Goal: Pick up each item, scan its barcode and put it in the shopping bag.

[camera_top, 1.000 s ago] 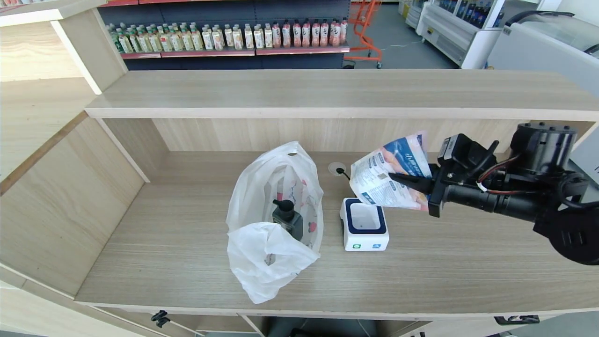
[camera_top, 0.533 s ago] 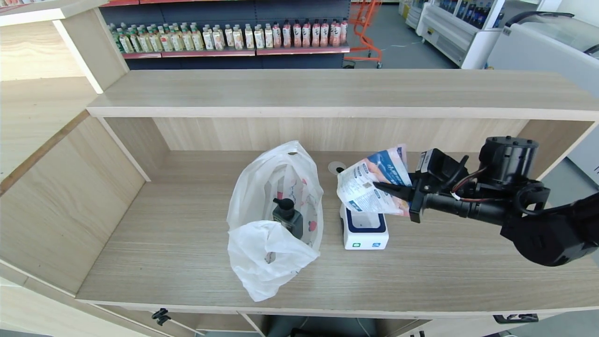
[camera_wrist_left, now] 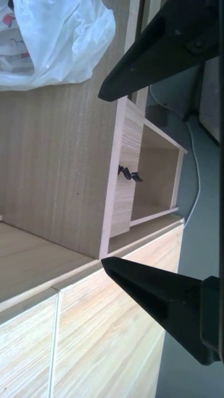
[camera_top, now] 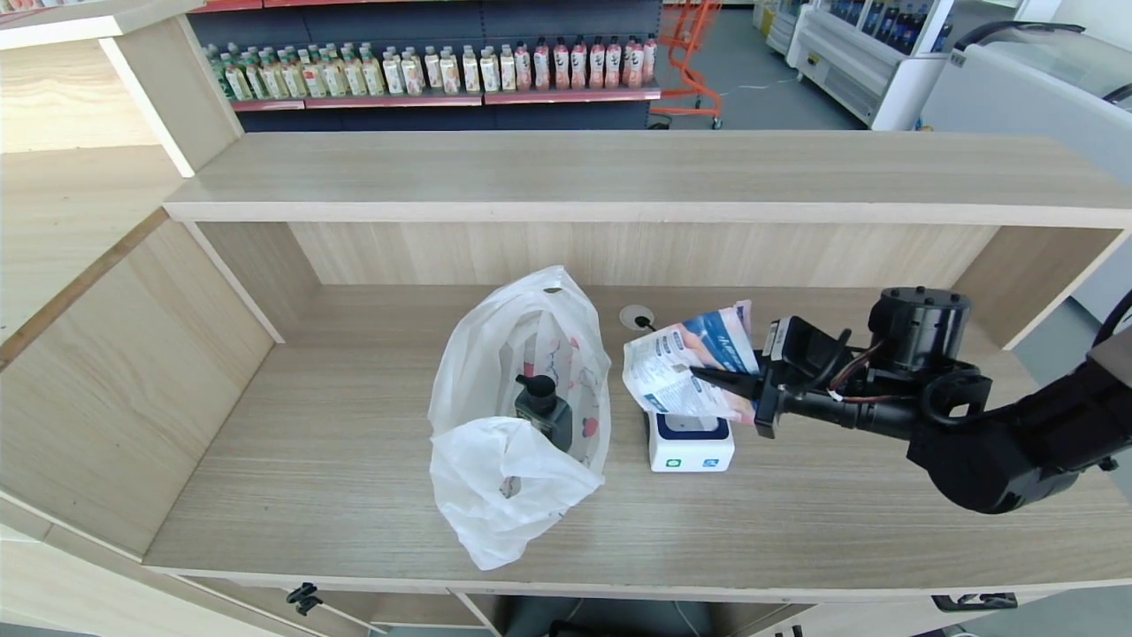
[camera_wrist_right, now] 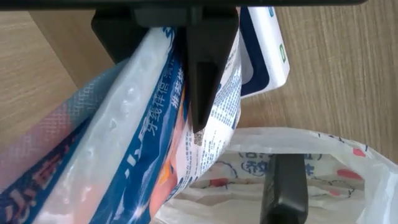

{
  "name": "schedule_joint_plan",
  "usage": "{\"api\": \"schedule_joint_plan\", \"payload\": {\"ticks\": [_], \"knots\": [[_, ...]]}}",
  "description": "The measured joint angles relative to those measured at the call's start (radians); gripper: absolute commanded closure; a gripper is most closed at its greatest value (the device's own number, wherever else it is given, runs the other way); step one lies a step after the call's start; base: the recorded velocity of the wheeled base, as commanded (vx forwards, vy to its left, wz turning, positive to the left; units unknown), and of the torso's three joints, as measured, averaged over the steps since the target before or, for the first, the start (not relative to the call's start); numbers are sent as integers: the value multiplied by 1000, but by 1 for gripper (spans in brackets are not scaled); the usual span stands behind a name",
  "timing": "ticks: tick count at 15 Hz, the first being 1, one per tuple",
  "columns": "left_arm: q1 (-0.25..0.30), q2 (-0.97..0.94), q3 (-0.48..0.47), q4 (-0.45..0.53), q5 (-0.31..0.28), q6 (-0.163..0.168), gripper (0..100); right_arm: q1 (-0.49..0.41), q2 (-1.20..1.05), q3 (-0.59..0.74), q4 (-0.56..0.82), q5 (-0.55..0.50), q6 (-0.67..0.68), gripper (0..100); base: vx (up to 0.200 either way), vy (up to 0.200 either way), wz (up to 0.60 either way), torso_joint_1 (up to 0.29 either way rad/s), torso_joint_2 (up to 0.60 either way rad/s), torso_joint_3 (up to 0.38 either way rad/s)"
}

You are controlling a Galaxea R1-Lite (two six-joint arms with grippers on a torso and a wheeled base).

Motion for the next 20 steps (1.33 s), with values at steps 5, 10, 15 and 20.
{"api": "schedule_joint_plan", "payload": {"ticks": [5, 10, 15, 20], "knots": [[0, 0, 0, 0, 0, 0, 0, 3, 4, -2, 5, 0, -4, 100, 0, 0, 0, 0, 0, 0], [0, 0, 0, 0, 0, 0, 0, 3, -39, 14, 9, -8, -3, 100, 0, 0, 0, 0, 0, 0], [0, 0, 0, 0, 0, 0, 0, -2, -60, 49, 6, -28, -8, 100, 0, 0, 0, 0, 0, 0], [0, 0, 0, 0, 0, 0, 0, -3, -74, 54, 6, -33, -8, 100, 0, 0, 0, 0, 0, 0]]}}
